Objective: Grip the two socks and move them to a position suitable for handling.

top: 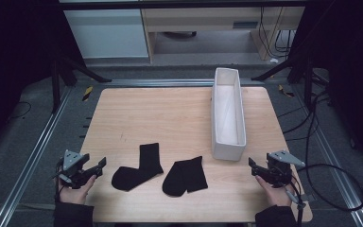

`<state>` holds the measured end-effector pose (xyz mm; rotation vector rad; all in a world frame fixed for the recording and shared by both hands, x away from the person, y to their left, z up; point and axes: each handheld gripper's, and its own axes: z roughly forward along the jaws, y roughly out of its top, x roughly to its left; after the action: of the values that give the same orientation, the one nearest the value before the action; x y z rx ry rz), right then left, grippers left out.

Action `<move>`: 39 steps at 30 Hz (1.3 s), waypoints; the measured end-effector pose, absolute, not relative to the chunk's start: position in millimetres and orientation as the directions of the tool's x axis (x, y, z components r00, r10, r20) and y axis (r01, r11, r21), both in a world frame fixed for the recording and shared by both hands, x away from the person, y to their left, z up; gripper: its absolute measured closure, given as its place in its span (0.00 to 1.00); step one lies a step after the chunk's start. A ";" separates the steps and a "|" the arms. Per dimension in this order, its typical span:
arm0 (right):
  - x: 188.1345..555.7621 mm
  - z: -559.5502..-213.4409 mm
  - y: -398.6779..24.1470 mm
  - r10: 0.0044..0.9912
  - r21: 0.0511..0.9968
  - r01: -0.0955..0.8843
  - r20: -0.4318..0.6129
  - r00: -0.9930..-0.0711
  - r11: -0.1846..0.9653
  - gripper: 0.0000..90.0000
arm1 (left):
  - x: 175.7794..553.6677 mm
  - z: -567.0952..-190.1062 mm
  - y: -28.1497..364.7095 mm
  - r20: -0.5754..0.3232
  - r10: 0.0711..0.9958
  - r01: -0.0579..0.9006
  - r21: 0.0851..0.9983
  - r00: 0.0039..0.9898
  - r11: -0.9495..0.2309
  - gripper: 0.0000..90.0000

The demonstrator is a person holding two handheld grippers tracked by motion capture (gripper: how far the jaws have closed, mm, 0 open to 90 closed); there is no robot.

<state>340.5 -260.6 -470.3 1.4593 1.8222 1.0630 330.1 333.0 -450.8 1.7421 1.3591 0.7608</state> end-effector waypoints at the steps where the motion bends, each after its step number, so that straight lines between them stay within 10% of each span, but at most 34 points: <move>1: 338.6 -469.1 -257.7 0.966 0.855 0.511 0.054 -0.252 0.085 0.31 | 328.2 -450.2 333.3 -0.005 0.966 0.494 0.860 0.257 -0.127 0.33; 24: 331.9 -471.7 -146.9 0.740 0.823 0.400 -0.037 -0.672 0.404 0.40 | 309.7 -469.0 272.1 -0.002 0.898 0.520 0.816 0.441 -0.253 0.43; 39: 337.8 -471.0 -126.4 0.629 0.813 0.343 -0.037 -0.777 0.471 0.49 | 316.6 -467.8 198.1 0.026 0.779 0.472 0.782 0.627 -0.407 0.50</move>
<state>337.8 -126.4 -471.0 0.8216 2.3924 1.2099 316.6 198.1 -467.8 2.0745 0.9775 0.5049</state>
